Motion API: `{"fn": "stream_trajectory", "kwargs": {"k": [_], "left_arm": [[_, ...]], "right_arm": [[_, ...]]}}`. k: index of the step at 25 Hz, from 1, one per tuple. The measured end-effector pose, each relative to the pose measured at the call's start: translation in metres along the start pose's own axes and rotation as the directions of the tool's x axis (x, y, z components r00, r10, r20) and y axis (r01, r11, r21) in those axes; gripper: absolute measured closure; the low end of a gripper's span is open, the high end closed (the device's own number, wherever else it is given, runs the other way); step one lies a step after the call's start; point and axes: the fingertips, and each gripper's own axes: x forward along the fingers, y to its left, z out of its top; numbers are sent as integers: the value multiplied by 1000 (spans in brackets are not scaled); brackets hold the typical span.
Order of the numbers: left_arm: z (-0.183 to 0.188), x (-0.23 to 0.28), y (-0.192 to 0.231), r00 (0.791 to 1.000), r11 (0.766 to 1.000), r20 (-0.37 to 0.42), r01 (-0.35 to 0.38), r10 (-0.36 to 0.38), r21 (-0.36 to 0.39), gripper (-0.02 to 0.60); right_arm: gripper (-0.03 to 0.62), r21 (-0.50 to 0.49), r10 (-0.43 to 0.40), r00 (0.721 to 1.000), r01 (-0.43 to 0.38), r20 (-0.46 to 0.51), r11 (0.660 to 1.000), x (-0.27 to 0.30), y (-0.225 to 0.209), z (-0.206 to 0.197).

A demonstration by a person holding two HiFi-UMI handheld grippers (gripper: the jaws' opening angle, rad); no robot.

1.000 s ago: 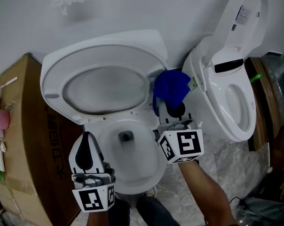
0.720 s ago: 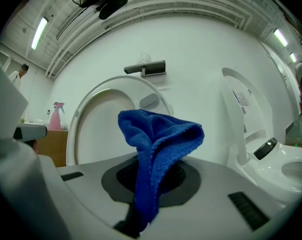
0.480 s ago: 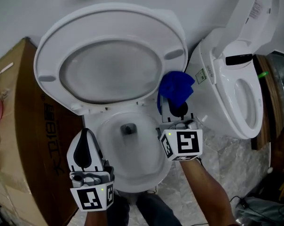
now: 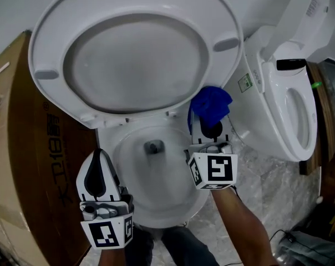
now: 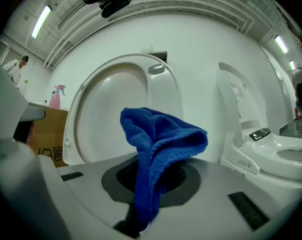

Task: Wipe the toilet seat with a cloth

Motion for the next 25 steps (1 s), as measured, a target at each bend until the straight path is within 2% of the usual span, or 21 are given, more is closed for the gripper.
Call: {"fn": "stream_trajectory", "kwargs": {"k": [5, 15, 21, 25], "left_arm": [[-7, -3, 6, 1000, 1000, 0, -4, 4, -9, 566], [-5, -12, 33, 1000, 1000, 12, -26, 26, -6, 566], [2, -24, 59, 999, 999, 18, -46, 46, -3, 566], [3, -33, 79, 998, 998, 18, -64, 64, -4, 566]], "right_arm": [[533, -19, -3, 996, 1, -86, 1000, 4, 10, -33], [533, 57, -47, 985, 57, -167, 997, 12, 31, -70], [533, 120, -47, 978, 73, -204, 990, 18, 66, -85], [533, 134, -2, 976, 32, -216, 990, 25, 107, -90]]}}
